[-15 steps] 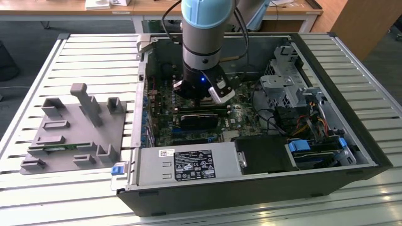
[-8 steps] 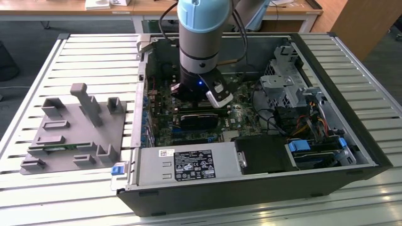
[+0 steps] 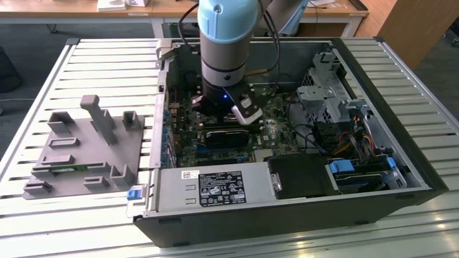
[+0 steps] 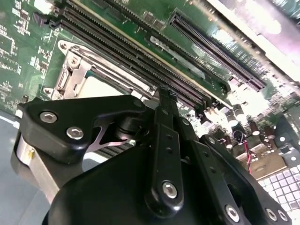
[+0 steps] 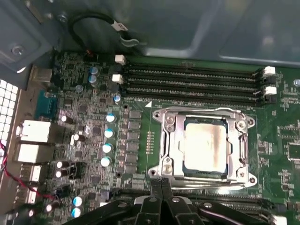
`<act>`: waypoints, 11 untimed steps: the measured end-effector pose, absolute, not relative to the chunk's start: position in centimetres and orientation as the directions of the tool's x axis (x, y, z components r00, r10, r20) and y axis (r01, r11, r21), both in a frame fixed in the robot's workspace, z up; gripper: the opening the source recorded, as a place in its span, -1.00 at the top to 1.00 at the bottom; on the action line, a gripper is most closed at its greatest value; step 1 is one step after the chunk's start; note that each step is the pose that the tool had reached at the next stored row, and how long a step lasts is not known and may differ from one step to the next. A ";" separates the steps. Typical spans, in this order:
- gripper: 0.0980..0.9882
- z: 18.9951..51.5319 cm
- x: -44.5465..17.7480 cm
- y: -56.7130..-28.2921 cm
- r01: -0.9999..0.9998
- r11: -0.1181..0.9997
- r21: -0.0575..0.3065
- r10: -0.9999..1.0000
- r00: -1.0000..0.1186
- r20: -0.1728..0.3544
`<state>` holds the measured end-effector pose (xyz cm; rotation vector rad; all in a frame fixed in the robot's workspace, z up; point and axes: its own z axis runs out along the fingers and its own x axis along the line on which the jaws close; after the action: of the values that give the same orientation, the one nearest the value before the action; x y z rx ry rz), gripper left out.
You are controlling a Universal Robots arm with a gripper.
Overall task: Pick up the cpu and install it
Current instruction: 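Install the second cpu locking lever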
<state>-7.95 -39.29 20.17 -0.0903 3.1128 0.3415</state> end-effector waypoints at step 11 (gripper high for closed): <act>0.98 19.5 -8.3 -39.2 -0.058 0.969 0.241 -0.056 -0.998 -0.017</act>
<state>-8.28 -39.22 19.48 -0.0902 3.1068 0.3816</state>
